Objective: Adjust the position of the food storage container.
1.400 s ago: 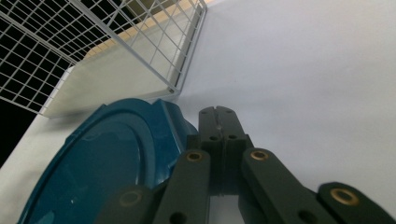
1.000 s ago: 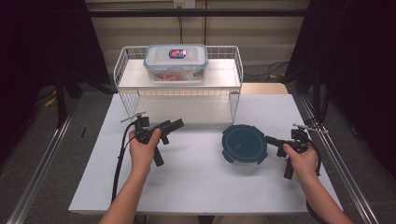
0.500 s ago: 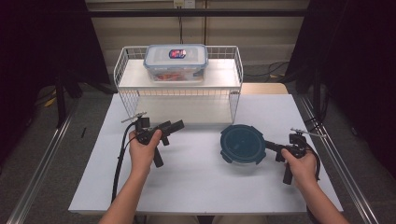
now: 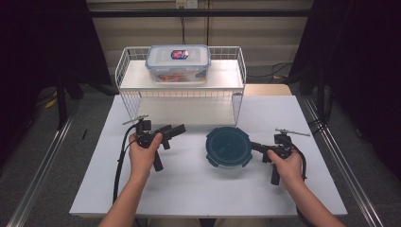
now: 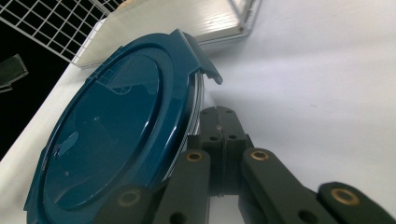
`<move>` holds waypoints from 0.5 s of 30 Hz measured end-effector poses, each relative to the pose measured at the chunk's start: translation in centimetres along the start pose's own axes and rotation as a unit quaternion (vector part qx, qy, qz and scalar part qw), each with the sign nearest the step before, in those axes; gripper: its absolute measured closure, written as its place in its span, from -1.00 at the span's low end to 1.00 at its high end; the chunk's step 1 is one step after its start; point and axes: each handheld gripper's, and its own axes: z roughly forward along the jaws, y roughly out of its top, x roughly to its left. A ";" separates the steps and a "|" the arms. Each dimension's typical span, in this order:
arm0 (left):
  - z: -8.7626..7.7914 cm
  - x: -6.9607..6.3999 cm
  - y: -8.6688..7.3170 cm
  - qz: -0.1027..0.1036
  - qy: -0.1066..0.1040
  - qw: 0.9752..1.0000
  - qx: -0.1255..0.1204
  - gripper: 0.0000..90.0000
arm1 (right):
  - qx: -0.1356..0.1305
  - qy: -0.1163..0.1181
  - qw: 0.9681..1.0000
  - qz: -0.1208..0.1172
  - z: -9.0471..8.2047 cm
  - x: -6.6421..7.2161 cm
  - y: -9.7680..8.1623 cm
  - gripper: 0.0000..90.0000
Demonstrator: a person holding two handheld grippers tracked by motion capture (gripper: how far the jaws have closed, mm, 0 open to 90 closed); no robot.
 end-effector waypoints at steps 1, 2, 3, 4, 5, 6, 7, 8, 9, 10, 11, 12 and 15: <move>0.0 0.0 0.0 -0.004 -0.003 1.000 0.001 -0.94 | 0.004 0.003 1.000 0.000 0.3 0.3 0.0 1.00; 0.0 0.0 -0.1 -0.009 -0.006 1.000 0.001 -0.94 | 0.005 0.006 1.000 -0.003 0.5 0.5 0.0 1.00; -0.1 0.1 -0.1 -0.002 -0.003 1.000 0.006 -0.95 | 0.006 0.005 1.000 -0.005 0.7 0.8 -0.1 1.00; -0.1 0.1 -0.1 -0.005 0.000 1.000 0.007 -0.95 | 0.009 0.008 1.000 -0.007 1.0 1.0 -0.1 1.00; -0.2 0.1 -0.1 -0.004 0.001 1.000 0.011 -0.95 | 0.012 0.010 1.000 -0.006 1.2 1.2 -0.1 1.00; -0.3 0.1 -0.1 -0.009 -0.001 1.000 0.010 -0.95 | 0.012 0.013 1.000 -0.004 1.5 1.4 -0.2 1.00; -0.4 0.1 -0.1 -0.009 0.003 1.000 0.010 -0.95 | 0.013 0.015 1.000 -0.006 1.7 1.6 -0.2 1.00; -0.5 0.1 -0.2 -0.010 0.002 1.000 0.011 -0.95 | 0.014 0.017 1.000 -0.005 1.9 1.8 -0.2 1.00; -0.6 0.1 -0.2 -0.013 0.004 1.000 0.011 -0.95 | 0.014 0.019 1.000 -0.002 2.0 1.9 -0.2 1.00; -0.8 0.2 -0.1 -0.005 0.008 1.000 0.013 -0.95 | 0.015 0.021 1.000 -0.003 2.2 2.1 -0.2 1.00; -1.0 0.2 -0.1 -0.007 0.010 1.000 0.013 -0.95 | 0.016 0.023 1.000 -0.006 2.4 2.2 -0.2 1.00; -1.2 0.2 -0.1 -0.008 0.010 1.000 0.012 -0.95 | 0.017 0.023 1.000 -0.006 2.5 2.3 -0.2 1.00; -1.6 0.3 -0.1 -0.005 0.013 1.000 0.008 -0.95 | 0.020 0.028 0.999 -0.010 2.9 2.8 -0.3 1.00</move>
